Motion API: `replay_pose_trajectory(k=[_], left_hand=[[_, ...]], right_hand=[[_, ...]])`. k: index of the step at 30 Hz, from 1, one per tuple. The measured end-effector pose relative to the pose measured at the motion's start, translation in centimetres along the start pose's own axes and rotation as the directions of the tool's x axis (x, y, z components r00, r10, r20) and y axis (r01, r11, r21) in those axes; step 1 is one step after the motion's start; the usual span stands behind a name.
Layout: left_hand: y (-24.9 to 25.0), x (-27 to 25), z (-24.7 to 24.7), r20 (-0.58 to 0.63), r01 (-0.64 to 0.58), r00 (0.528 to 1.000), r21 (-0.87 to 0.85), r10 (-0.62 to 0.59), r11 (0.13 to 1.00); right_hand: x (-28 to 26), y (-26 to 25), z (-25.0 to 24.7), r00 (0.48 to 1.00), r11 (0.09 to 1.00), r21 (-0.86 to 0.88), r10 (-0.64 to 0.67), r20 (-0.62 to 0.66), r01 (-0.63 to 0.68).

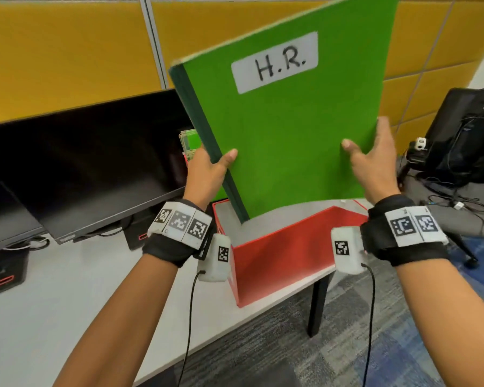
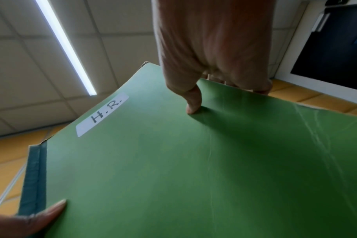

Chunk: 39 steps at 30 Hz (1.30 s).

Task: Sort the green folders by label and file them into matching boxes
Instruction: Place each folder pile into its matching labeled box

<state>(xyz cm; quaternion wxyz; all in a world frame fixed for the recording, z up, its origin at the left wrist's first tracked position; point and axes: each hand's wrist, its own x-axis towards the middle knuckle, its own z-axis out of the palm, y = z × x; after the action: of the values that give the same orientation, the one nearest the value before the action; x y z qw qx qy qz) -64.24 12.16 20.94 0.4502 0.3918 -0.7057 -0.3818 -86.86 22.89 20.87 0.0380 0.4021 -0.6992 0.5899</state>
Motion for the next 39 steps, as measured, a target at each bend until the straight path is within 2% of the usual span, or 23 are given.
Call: replay_pose_trajectory(k=[4, 10, 14, 18, 21, 23, 25, 28, 30, 33, 39], left_hand=[[-2.1, -0.4, -0.4, -0.037, 0.03, 0.999, 0.033, -0.029, 0.999], [-3.5, -0.6, -0.9, -0.005, 0.07, 0.998, 0.147, -0.07, 0.987], [-4.3, -0.5, -1.2, 0.007, 0.076, 0.997, 0.202, -0.079, 0.977], [-4.4, -0.4, -1.5, 0.038, -0.017, 0.999, 0.289, 0.006, 0.957], [-4.5, -0.3, -1.7, 0.111, -0.089, 0.993, 0.428, 0.045, 0.899], [-4.6, -0.4, -1.7, 0.134, -0.1, 0.99, 0.466, 0.041, 0.879], [-4.9, -0.8, -1.7, 0.164, -0.112, 0.986, 0.497, 0.033, 0.86], [-5.5, -1.2, -1.9, 0.183, -0.054, 0.982, 0.505, -0.046, 0.861], [-5.6, -1.5, -2.0, 0.14, 0.045, 0.983, 0.461, -0.122, 0.886], [-5.5, -1.7, -1.9, 0.09, 0.107, 0.984, 0.39, -0.154, 0.914], [-5.5, -1.5, -1.0, 0.071, 0.215, 0.966, 0.303, -0.247, 0.928]], right_hand=[[-1.2, 2.7, 2.7, 0.984, 0.991, -0.096, 0.108, 0.143, -0.094], [-2.8, 4.7, 5.9, 0.903, 0.948, -0.148, 0.314, 0.293, -0.282], [-3.4, 5.1, 7.3, 0.883, 0.942, -0.12, 0.335, 0.328, -0.313], [-3.4, 5.2, 8.0, 0.877, 0.942, -0.139, 0.336, 0.343, -0.307], [-3.6, 4.5, 7.8, 0.909, 0.956, -0.14, 0.288, 0.301, -0.256], [-4.0, 3.5, 7.7, 0.948, 0.973, -0.161, 0.203, 0.245, -0.167], [-4.4, 1.9, 7.9, 0.963, 0.969, -0.242, 0.104, 0.247, -0.042], [-5.4, 0.4, 8.9, 0.917, 0.923, -0.359, 0.019, 0.398, 0.136], [-6.1, 0.4, 9.7, 0.883, 0.91, -0.378, 0.032, 0.468, 0.168], [-6.7, 1.1, 10.3, 0.88, 0.9, -0.392, 0.023, 0.474, 0.188], [-6.0, 1.6, 10.5, 0.893, 0.898, -0.39, -0.007, 0.451, 0.204]])
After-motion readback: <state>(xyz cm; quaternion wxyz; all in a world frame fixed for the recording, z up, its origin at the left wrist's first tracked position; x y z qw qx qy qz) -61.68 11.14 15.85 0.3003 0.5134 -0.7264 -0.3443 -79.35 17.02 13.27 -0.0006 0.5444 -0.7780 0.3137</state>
